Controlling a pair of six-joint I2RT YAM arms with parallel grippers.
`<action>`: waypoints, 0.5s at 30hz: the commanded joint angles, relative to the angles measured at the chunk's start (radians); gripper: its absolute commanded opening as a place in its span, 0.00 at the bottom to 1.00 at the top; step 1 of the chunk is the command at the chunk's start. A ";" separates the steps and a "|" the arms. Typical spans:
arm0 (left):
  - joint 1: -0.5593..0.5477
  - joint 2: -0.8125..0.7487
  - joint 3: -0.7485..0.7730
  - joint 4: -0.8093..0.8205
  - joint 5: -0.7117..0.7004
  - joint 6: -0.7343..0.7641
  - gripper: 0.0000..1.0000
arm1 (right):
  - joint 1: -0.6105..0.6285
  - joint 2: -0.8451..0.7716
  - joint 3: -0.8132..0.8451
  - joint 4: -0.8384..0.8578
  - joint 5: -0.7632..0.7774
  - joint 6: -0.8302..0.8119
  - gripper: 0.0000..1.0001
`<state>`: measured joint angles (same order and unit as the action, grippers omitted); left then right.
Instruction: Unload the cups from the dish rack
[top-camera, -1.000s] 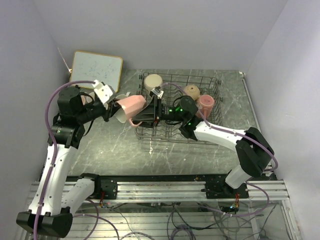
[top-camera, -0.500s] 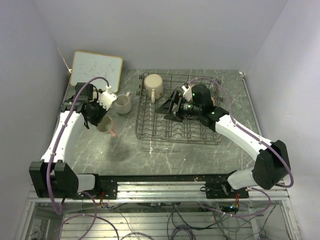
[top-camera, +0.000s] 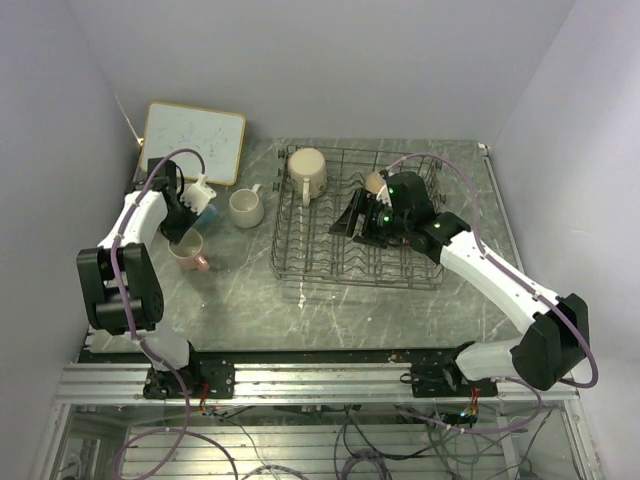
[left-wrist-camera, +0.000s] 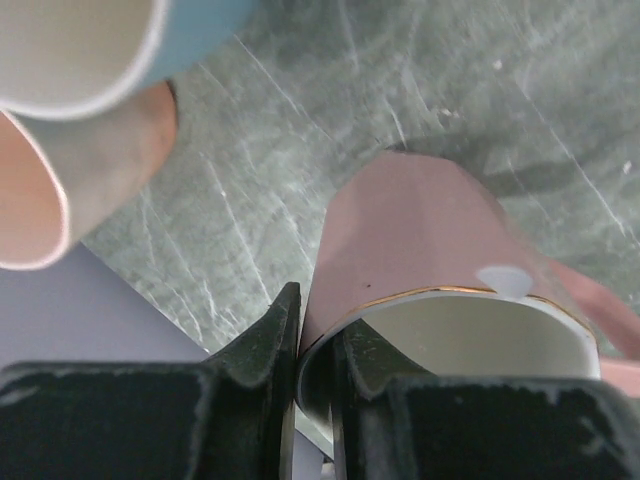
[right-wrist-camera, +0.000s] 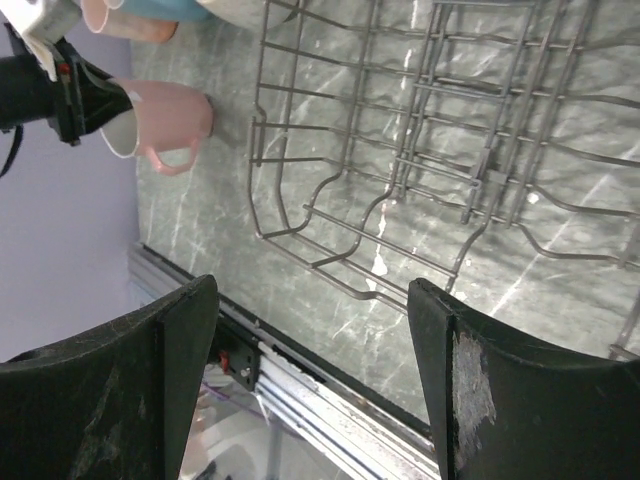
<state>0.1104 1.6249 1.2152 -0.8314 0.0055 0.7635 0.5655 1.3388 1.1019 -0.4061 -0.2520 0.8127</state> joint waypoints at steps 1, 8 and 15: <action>0.006 0.074 0.072 0.104 -0.013 -0.007 0.07 | -0.004 -0.045 0.040 -0.059 0.076 -0.043 0.76; 0.005 0.091 0.105 0.094 0.010 -0.002 0.42 | -0.003 -0.008 0.090 -0.105 0.147 -0.086 0.83; 0.005 -0.038 0.098 0.039 0.026 0.019 0.82 | 0.020 0.177 0.272 -0.136 0.279 -0.190 0.94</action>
<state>0.1108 1.6814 1.2976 -0.7666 0.0063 0.7746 0.5678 1.4136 1.2675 -0.5110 -0.0895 0.7059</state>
